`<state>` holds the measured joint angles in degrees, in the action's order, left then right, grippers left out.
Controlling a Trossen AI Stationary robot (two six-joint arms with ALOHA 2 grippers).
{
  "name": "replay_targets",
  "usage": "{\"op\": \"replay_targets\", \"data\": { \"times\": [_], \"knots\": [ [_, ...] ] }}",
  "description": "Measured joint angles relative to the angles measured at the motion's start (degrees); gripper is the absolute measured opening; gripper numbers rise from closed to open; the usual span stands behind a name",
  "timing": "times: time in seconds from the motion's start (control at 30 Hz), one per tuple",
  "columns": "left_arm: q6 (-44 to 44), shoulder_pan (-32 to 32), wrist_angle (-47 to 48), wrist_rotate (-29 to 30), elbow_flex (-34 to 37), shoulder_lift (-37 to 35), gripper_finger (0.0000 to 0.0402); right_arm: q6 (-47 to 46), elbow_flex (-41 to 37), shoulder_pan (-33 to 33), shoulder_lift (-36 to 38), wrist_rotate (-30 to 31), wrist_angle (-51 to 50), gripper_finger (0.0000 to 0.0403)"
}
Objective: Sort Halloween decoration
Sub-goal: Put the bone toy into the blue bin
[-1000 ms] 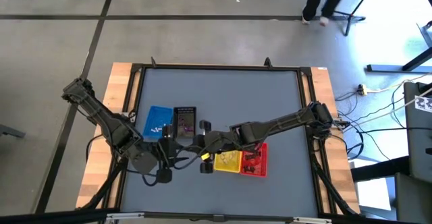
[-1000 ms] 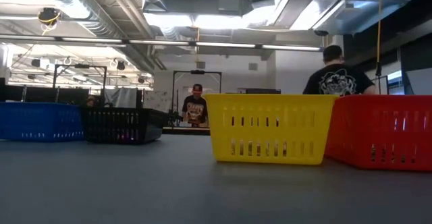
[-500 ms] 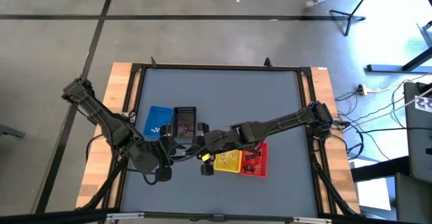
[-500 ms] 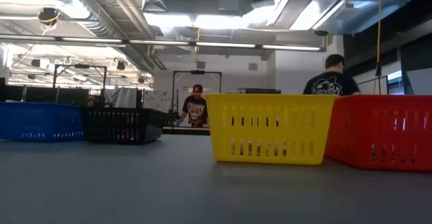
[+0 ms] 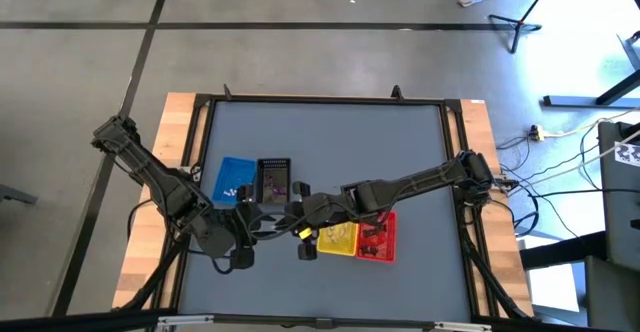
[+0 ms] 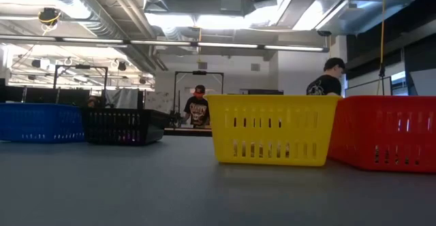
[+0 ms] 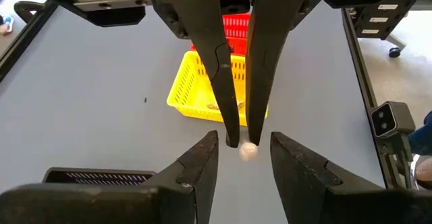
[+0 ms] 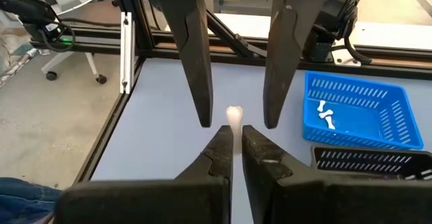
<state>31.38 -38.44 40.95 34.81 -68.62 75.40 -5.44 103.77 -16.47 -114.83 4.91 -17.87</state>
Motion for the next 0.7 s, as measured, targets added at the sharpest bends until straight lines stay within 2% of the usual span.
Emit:
{"op": "replay_targets", "data": {
  "times": [0.33,0.7],
  "knots": [
    [0.0,0.0,0.6,-1.2,0.0,0.0,0.0124,0.0,0.0,0.0,0.0,0.0,-0.3,0.0019],
    [0.0,0.0,0.6,-1.3,0.0,0.0,0.0068,0.0,0.0,0.0,0.0,0.0,0.1,0.0019]
  ]
}}
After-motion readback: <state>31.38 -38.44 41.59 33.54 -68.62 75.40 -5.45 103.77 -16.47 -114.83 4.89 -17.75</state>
